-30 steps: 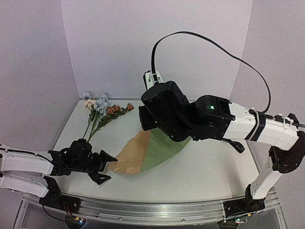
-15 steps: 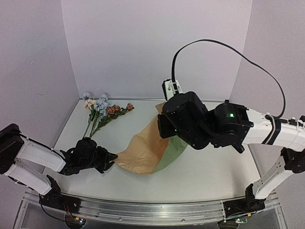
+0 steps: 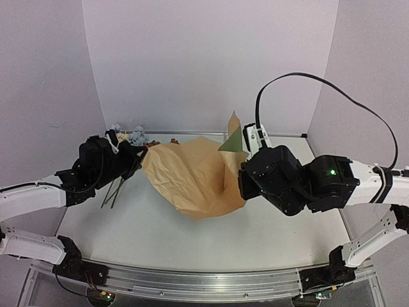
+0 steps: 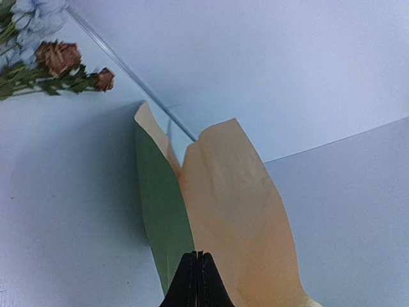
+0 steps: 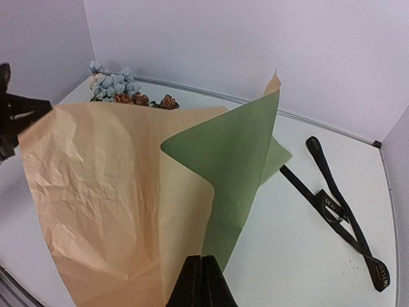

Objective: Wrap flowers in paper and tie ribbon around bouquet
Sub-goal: Unfold the folded wrapping paper at the center of the board, then adjust the flattened wrapping paper at the center of the board.

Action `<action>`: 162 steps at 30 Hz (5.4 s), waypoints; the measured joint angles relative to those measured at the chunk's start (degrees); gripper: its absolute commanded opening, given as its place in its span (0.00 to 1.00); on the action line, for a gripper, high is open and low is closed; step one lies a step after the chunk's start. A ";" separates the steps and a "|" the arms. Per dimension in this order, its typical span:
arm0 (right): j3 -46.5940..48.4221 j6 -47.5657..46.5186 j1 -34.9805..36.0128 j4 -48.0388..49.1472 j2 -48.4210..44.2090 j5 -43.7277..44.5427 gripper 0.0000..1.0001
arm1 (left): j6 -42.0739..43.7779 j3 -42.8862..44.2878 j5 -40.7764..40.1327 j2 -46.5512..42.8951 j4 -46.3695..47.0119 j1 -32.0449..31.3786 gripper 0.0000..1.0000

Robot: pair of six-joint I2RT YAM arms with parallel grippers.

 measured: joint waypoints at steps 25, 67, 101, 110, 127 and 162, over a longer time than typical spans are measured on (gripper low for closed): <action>-16.97 41.10 5.05 -30.71 -0.39 10.56 0.00 | 6.93 -0.64 -17.80 -2.30 -27.59 -14.95 0.00; -23.94 24.37 -13.50 -24.11 -7.75 -22.45 0.98 | 9.97 -9.73 -12.61 -2.37 -31.63 -9.36 0.00; -41.53 33.50 -40.26 25.35 4.83 -59.98 0.17 | 22.34 1.31 -0.10 8.80 -28.78 4.20 0.00; -44.26 31.53 -39.53 17.84 -8.95 -55.37 0.00 | 25.30 9.13 6.25 12.10 -28.75 2.48 0.00; -41.57 33.00 -24.61 13.13 -2.85 -35.66 0.00 | 32.27 26.12 5.59 31.80 -32.55 12.34 0.00; -34.98 28.79 -20.48 5.10 -8.00 -36.40 0.98 | 33.78 30.22 11.49 38.04 -37.17 21.60 0.90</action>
